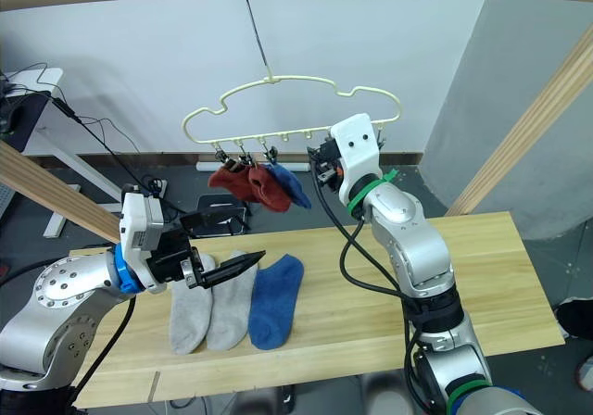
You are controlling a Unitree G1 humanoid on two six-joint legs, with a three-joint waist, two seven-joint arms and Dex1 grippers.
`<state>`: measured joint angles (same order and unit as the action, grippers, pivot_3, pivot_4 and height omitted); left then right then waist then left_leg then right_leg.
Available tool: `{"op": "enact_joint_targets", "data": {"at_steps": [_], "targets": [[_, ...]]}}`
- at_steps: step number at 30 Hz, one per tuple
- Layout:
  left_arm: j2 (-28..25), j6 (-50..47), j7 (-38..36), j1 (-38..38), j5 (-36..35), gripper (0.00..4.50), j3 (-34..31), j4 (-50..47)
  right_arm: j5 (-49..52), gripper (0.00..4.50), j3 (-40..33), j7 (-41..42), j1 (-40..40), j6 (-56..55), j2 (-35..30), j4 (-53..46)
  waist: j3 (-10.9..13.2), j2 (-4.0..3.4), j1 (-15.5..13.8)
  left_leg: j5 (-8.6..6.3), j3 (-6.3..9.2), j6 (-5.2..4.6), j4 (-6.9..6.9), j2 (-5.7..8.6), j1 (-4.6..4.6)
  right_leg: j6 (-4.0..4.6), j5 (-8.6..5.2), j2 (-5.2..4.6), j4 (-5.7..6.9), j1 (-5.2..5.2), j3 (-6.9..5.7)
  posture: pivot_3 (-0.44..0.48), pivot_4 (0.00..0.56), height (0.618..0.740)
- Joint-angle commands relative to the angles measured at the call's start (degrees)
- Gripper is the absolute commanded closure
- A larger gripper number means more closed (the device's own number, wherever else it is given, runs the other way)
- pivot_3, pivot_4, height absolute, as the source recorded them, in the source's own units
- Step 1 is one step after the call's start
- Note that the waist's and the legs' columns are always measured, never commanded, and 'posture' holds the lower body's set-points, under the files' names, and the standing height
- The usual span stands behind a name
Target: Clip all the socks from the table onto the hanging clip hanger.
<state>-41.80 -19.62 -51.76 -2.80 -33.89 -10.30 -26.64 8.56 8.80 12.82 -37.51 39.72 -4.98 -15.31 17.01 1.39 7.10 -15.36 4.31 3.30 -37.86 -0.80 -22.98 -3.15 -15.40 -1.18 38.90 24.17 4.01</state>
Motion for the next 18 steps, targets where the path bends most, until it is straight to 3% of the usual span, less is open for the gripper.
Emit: {"op": "enact_joint_targets", "data": {"at_steps": [1,7,13,18], "targets": [[0.1,0.2,0.3,0.3,-0.2,0.0,0.1,-2.2,0.0,2.71,-0.8,-0.3,-1.2,-1.5,0.5,-1.5,0.0,0.0,0.0,0.0,0.0,0.0,0.0,0.0,0.0,0.0,0.0,0.0,0.0,0.0,0.0,-0.161,0.295,0.737],[0.4,0.1,0.5,0.2,0.0,0.0,0.4,-2.0,-0.4,2.71,-0.8,-0.5,-1.2,-2.0,1.0,-1.5,0.0,0.0,0.0,0.0,0.0,0.0,0.02,0.0,0.0,0.0,0.0,0.0,-0.01,0.0,0.0,-0.164,0.295,0.737],[1.6,-0.5,3.5,1.4,1.2,0.0,1.3,-2.5,-0.4,4.34,-0.9,-0.3,-1.1,-2.2,1.1,-1.7,0.0,-0.01,0.1,0.0,0.0,0.0,0.02,0.0,0.0,0.0,0.0,0.0,-0.01,0.01,0.01,-0.167,0.296,0.737],[4.1,-5.5,10.7,4.8,2.4,0.0,3.0,-5.3,-0.4,4.48,-0.8,-0.1,-1.1,-2.3,1.1,-1.6,0.0,-0.01,0.4,0.0,0.06,0.0,0.03,-0.01,-0.01,0.0,0.0,-0.03,-0.04,0.01,0.03,-0.168,0.298,0.737]]}}
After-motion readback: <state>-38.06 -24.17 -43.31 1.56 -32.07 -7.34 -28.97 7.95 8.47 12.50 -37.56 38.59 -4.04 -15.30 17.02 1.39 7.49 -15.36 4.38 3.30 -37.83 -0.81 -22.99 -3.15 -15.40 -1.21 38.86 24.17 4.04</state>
